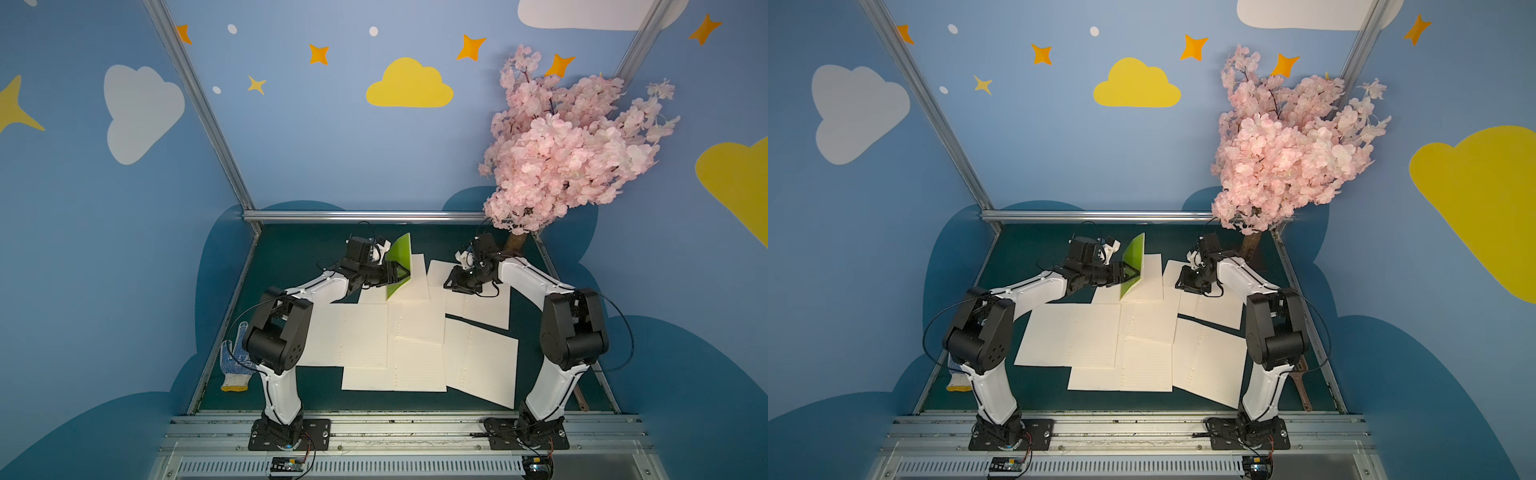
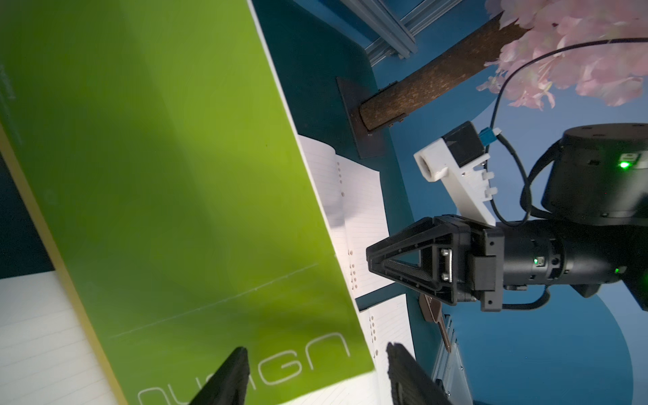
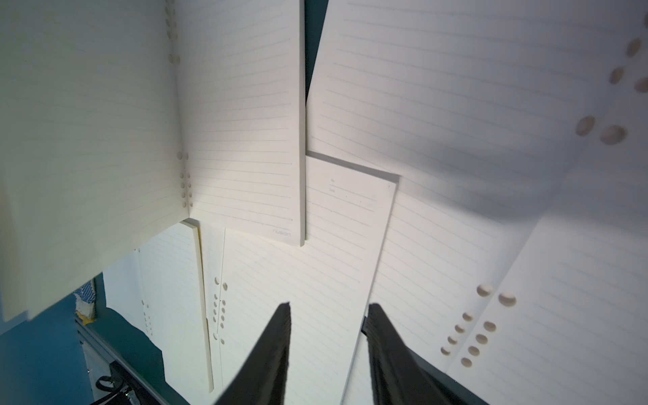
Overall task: Close the notebook
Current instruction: Close the notebook at the center of the board.
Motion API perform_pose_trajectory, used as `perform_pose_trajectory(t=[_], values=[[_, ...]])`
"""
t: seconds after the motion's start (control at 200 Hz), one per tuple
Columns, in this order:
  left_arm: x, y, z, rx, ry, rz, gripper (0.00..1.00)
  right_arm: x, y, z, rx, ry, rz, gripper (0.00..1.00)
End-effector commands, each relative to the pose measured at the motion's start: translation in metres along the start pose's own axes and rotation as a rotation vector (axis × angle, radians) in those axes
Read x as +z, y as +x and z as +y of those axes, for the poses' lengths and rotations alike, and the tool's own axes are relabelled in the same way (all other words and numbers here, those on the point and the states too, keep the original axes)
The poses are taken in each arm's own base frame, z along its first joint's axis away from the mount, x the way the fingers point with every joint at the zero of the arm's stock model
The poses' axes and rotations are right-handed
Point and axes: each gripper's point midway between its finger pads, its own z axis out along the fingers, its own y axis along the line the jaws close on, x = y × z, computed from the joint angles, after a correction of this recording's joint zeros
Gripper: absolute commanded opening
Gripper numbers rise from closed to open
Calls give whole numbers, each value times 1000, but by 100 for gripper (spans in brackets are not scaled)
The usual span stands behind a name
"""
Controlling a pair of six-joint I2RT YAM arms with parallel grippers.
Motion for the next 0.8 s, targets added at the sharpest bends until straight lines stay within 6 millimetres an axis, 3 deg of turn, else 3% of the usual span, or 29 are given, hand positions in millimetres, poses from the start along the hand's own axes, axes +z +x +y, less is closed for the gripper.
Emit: perform_pose_trajectory(t=[0.0,0.35,0.796], values=[[-9,-7,-21,51,61,-25,65,-14,-7,9,-4,-22,-25,39],[-6,1,19,-21,-132,10,65,-9,-9,14,-3,-50,-13,40],[8,25,60,-125,-254,99,64,19,-14,21,1,-116,20,36]])
